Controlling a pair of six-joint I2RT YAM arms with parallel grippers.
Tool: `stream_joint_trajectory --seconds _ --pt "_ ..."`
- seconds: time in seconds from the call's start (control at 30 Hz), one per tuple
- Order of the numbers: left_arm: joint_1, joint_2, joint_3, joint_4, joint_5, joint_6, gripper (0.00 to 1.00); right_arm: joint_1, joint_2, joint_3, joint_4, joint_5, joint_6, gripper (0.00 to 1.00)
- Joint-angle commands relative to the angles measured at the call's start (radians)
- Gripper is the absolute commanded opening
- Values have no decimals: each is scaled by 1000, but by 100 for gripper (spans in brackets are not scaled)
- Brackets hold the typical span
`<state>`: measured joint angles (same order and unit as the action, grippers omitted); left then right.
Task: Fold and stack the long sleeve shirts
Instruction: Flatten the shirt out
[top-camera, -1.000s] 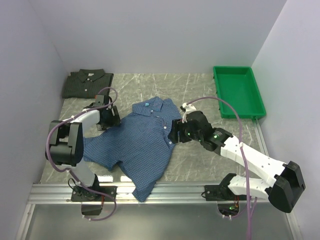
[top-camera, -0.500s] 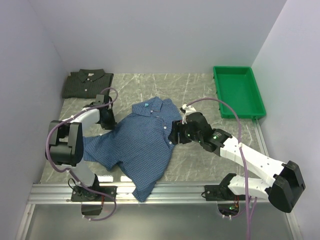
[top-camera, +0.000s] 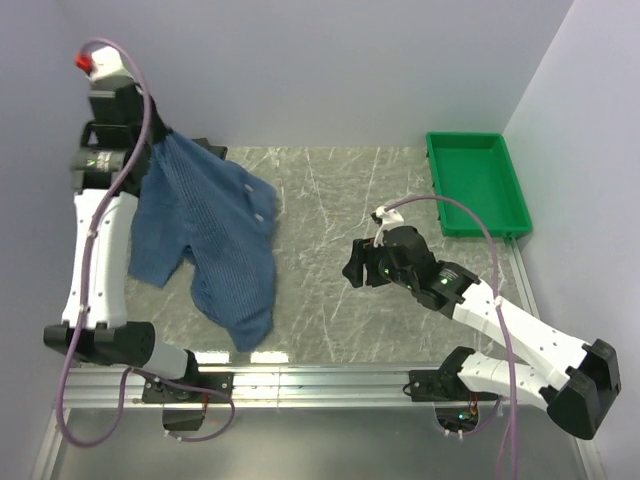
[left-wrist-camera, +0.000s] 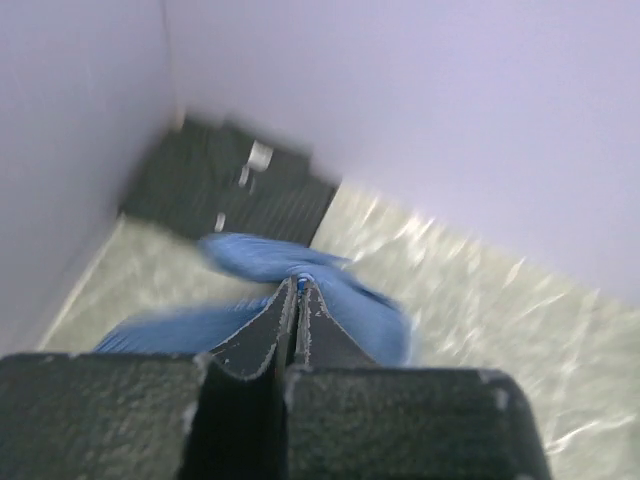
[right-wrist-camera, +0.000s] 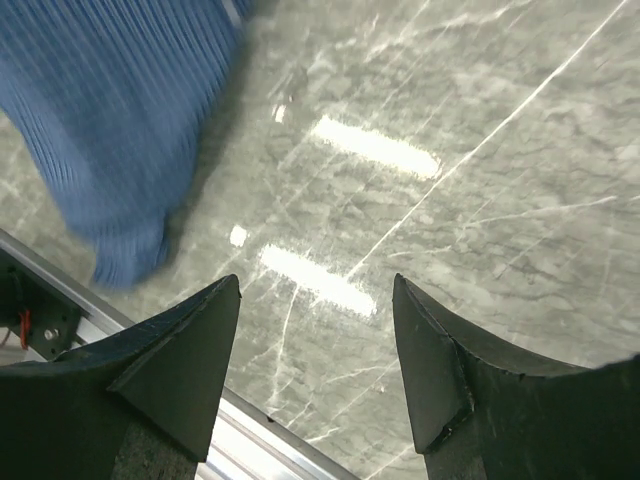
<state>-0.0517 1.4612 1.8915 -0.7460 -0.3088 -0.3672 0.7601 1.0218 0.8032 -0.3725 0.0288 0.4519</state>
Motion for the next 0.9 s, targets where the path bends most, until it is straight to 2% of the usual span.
stream_joint_trajectory --seconds 0.0,0.07,0.1,0.27,0.4,0.43,0.5,0.57,0.63,0.67,0.73,0.77,0.87 --pt "-68 -21 132 -114 -16 34 0 7 -61 53 -2 57 -4 70" --pt "-165 -42 141 -128 13 19 1 8 -100 50 3 95 13 70" --pt "-195 -53 129 -119 81 -13 2 7 -115 45 6 109 19 70" --pt "-440 -90 -74 3 162 -126 6 7 -234 11 27 224 65 70" --pt "-637 25 -80 83 178 -177 9 7 -319 -13 12 312 79 70" --pt "-716 87 -59 127 178 -187 9 8 -333 -18 -2 327 83 70" --pt "-786 160 -25 169 186 -188 11 7 -373 -32 -22 376 93 70" --pt "-864 279 78 178 171 -165 15 7 -406 -47 -45 401 100 70" --pt "-908 382 208 169 154 -145 25 7 -425 -53 -71 422 110 70" --pt "-918 407 246 165 148 -128 36 8 -437 -58 -78 427 111 70" --pt "-924 435 303 177 139 -125 50 8 -443 -61 -98 430 105 70" --pt "-924 429 301 186 120 -122 65 7 -445 -64 -103 430 103 70" --pt "-922 343 192 250 47 -118 92 7 -436 -73 -83 367 51 70"
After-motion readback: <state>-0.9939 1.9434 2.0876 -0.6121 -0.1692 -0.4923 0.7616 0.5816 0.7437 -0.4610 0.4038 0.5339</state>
